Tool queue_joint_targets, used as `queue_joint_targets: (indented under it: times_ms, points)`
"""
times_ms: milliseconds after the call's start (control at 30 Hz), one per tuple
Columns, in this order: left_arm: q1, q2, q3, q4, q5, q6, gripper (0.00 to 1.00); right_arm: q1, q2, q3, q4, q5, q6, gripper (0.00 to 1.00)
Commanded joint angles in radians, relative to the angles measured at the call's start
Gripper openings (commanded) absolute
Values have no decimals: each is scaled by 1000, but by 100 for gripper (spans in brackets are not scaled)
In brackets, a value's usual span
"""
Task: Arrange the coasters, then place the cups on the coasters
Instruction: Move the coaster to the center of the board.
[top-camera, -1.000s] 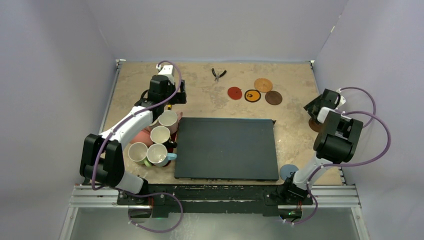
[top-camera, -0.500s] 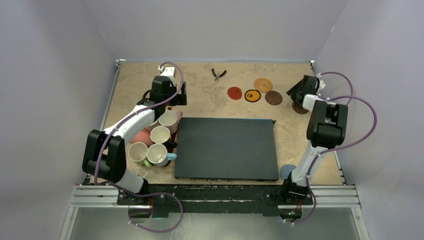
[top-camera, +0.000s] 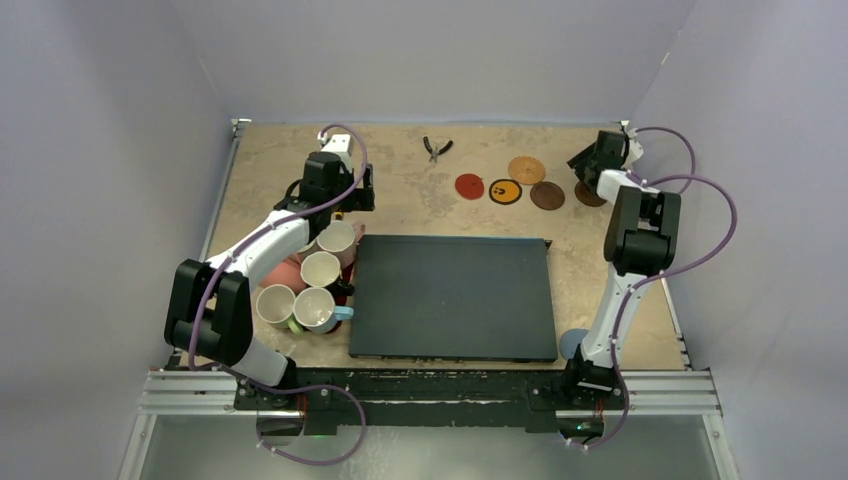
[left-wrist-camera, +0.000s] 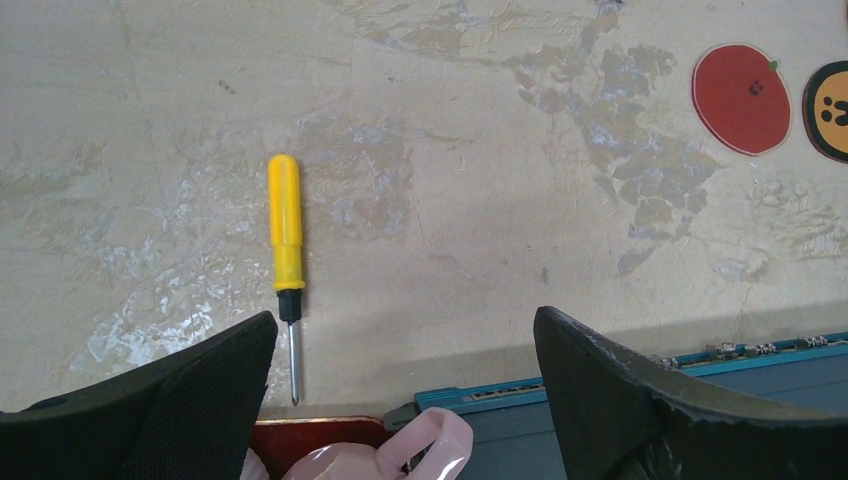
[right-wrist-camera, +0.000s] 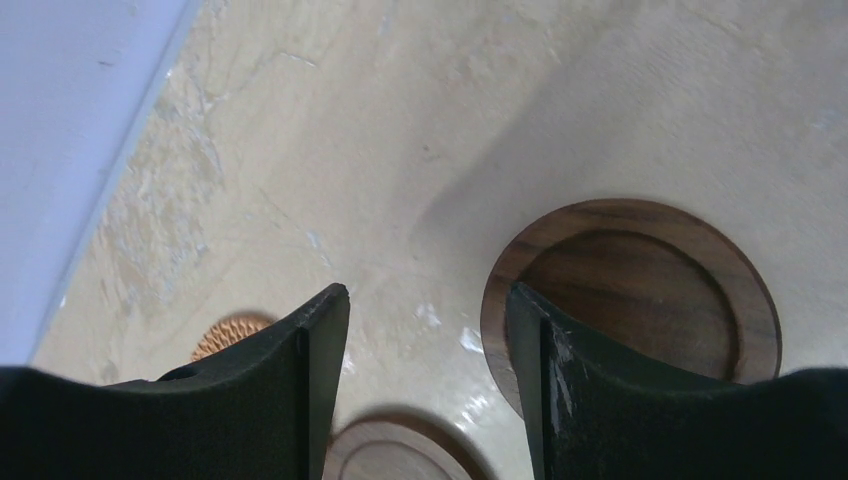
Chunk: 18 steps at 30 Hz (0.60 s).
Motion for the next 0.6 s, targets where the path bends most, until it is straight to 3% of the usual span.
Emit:
queue_joint_targets:
  times_ms: [0, 567]
  points:
    - [-4, -20, 10, 37, 12, 20, 95, 30, 72, 74, -91, 30, 35, 63]
    - [-4, -6, 20, 26, -9, 34, 94, 82, 243, 325, -143, 30, 72, 63]
